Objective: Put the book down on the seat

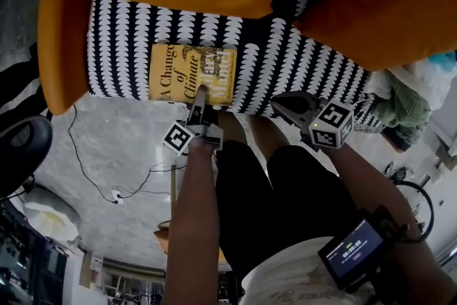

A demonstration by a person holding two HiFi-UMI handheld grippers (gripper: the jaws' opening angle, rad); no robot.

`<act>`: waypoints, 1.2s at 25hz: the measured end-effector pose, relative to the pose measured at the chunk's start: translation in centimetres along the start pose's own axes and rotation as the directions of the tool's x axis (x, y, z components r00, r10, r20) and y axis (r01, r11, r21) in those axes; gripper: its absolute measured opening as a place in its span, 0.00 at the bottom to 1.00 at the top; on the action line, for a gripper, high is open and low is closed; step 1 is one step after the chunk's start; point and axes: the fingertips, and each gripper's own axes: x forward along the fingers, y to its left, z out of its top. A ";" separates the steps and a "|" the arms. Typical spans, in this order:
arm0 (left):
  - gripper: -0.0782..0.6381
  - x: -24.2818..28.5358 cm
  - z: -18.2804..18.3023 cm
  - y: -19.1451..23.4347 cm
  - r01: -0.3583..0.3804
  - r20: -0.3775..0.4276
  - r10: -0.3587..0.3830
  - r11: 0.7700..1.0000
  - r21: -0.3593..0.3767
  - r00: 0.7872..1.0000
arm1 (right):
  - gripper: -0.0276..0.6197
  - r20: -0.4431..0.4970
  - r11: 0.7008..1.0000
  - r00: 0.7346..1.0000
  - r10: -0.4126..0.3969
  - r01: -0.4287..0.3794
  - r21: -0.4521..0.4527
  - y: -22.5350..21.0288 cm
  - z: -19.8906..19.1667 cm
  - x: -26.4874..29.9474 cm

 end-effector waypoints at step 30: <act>0.55 -0.2 0.0 4.7 -0.407 -0.074 0.402 0.909 -0.085 0.913 | 0.07 -0.006 1.000 1.000 0.011 -0.011 0.026 -1.2 -1.3 -1.6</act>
